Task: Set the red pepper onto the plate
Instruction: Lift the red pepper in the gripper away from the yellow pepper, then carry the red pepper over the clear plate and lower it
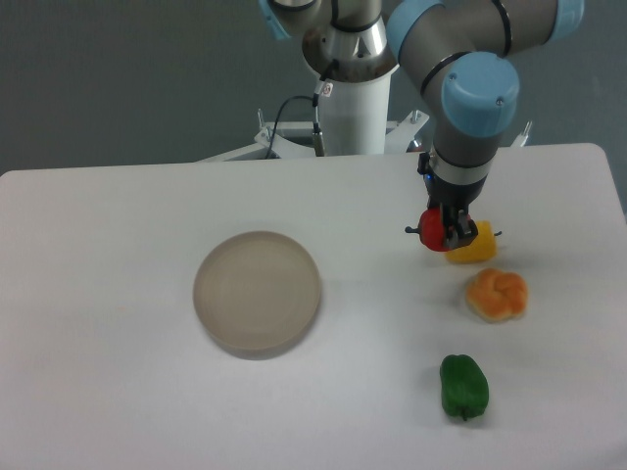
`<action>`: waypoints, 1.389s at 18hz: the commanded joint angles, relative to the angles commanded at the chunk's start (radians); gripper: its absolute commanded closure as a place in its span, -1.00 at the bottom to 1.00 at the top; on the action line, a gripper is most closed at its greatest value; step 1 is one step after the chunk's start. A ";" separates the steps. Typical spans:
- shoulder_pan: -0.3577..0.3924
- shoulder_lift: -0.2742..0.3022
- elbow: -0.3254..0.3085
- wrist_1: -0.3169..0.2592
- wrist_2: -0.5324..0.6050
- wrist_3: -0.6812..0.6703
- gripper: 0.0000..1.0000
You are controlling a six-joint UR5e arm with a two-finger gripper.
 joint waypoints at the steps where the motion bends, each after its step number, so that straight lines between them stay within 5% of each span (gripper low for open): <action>1: 0.000 0.000 -0.003 0.000 -0.002 0.000 0.50; 9: -0.055 -0.011 0.008 0.000 -0.014 -0.031 0.50; 19: -0.288 -0.080 -0.009 0.008 -0.078 -0.405 0.57; 23: -0.322 -0.106 -0.048 0.032 -0.268 -0.570 0.56; 25: -0.345 -0.124 -0.048 0.049 -0.275 -0.610 0.55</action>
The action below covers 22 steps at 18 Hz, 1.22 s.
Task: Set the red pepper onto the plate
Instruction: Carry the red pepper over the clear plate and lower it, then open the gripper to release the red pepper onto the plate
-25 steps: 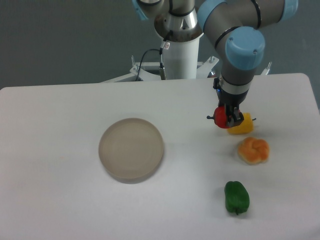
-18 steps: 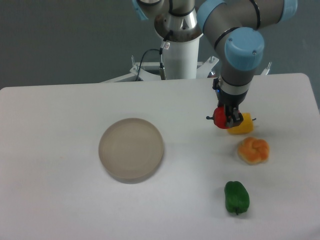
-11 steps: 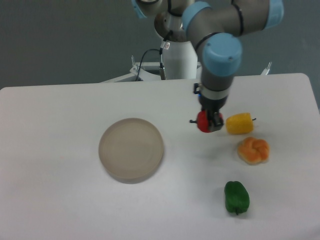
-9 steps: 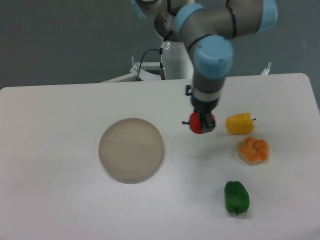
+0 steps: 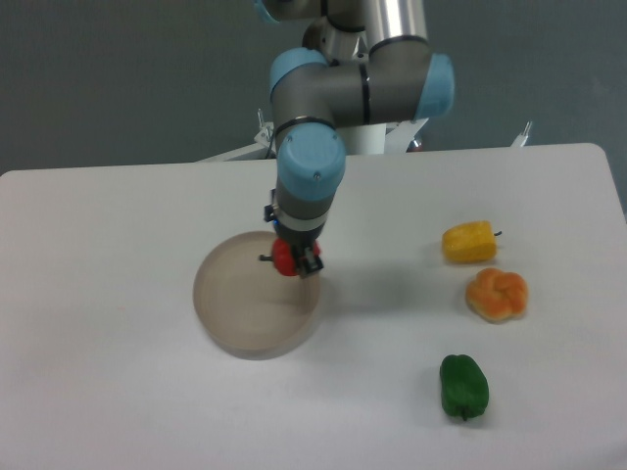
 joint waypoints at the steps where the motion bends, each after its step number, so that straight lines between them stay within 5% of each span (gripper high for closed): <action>1: -0.002 -0.008 0.000 0.002 -0.002 -0.009 0.54; 4: -0.017 -0.023 0.000 0.006 -0.002 -0.026 0.48; 9: -0.032 -0.060 -0.002 0.109 0.002 -0.072 0.38; 10: -0.038 -0.063 0.000 0.112 0.003 -0.068 0.12; 12: -0.038 -0.063 -0.003 0.120 0.011 -0.065 -0.99; 22: 0.030 0.005 0.058 0.118 0.121 -0.034 -1.00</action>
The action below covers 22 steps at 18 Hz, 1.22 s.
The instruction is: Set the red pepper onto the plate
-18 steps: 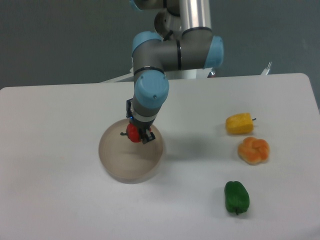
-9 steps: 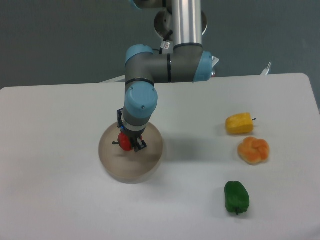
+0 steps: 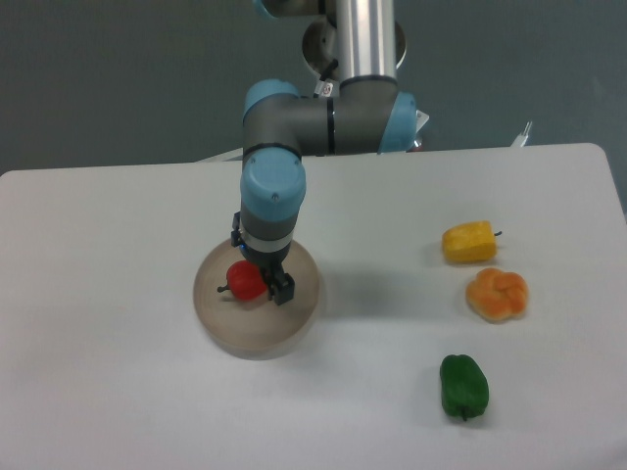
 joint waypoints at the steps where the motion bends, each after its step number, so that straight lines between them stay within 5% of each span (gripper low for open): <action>1: 0.020 0.011 0.000 0.000 0.015 0.044 -1.00; 8: 0.149 0.087 -0.028 -0.038 0.045 0.441 -1.00; 12: 0.216 0.127 -0.046 -0.063 0.181 0.606 -1.00; 15: 0.244 0.130 -0.049 -0.104 0.186 0.614 -1.00; 22: 0.273 0.144 -0.107 -0.089 0.175 0.655 -1.00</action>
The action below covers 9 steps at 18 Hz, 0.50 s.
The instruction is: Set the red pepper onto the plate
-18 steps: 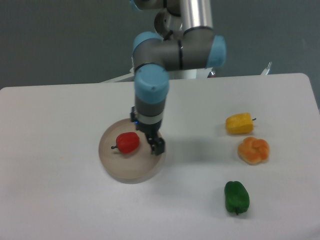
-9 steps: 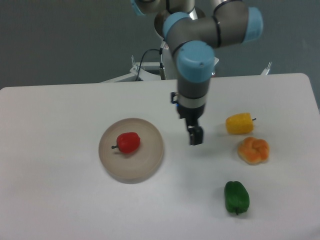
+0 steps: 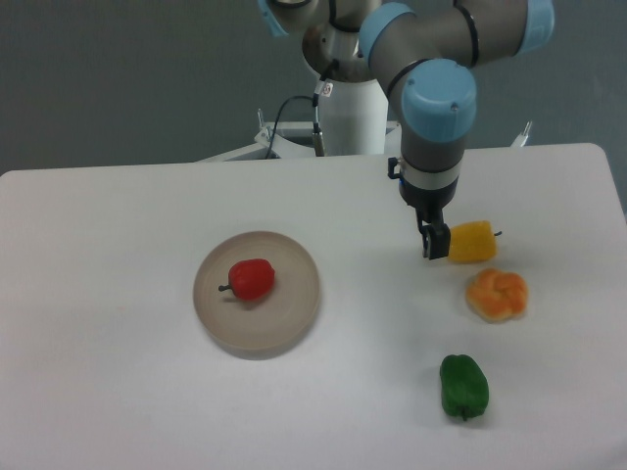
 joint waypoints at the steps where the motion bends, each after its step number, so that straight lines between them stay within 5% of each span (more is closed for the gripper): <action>1: 0.003 0.011 -0.009 0.000 -0.002 0.000 -1.00; 9: 0.012 0.017 -0.009 0.000 -0.005 0.000 -1.00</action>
